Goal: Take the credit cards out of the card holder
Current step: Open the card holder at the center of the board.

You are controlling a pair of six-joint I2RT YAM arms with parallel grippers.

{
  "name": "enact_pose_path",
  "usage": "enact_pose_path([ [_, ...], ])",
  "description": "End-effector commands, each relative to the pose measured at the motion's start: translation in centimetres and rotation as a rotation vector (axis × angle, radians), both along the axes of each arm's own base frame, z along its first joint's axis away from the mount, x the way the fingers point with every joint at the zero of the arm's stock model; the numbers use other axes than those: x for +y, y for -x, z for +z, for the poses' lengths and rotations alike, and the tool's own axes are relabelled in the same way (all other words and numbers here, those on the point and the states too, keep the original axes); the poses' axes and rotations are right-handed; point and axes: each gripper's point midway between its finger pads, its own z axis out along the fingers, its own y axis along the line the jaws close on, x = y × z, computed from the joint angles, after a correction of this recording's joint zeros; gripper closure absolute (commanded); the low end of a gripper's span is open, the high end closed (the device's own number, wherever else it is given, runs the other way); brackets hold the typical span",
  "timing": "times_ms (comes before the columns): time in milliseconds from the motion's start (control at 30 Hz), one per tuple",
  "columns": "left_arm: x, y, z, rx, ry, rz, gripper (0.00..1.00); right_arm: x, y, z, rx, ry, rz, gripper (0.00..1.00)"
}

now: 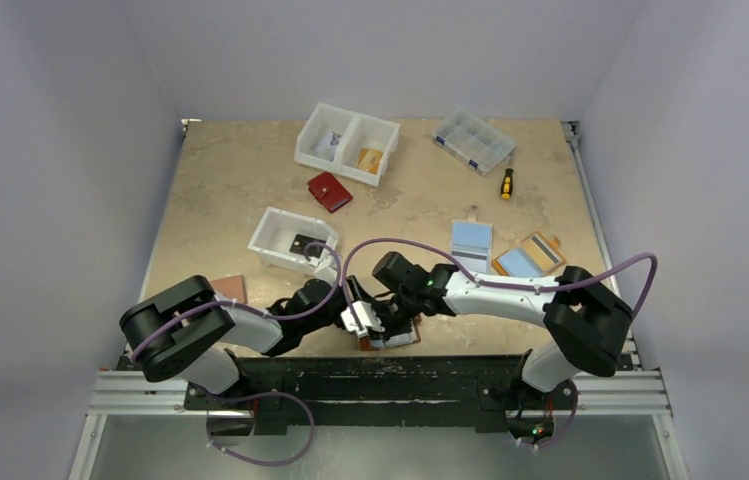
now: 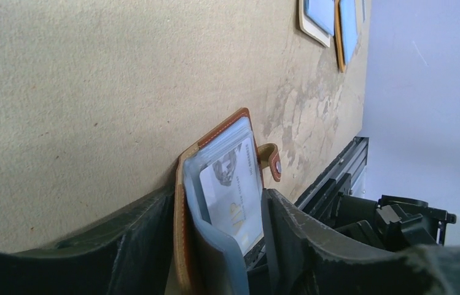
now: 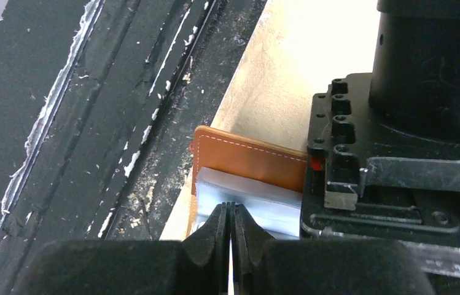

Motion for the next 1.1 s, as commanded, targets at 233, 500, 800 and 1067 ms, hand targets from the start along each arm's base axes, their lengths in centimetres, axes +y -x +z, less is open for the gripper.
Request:
enact_pose_path([
  [233,1.2,0.5,-1.3,0.017,-0.089,-0.002,0.6,-4.4,0.4,2.9,0.126,-0.021,0.044,0.89],
  [500,0.7,0.8,-0.9,0.006,-0.065,-0.033,0.79,-4.1,-2.8,3.8,0.204,-0.021,-0.163,0.87],
  [800,-1.1,-0.2,2.7,-0.188,-0.037,-0.137,1.0,-3.0,-3.5,7.1,0.458,-0.11,-0.221,0.86],
  [1067,-0.5,-2.2,6.5,-0.525,-0.188,-0.2,1.0,-4.7,-5.6,8.6,0.426,-0.191,-0.309,0.68],
])
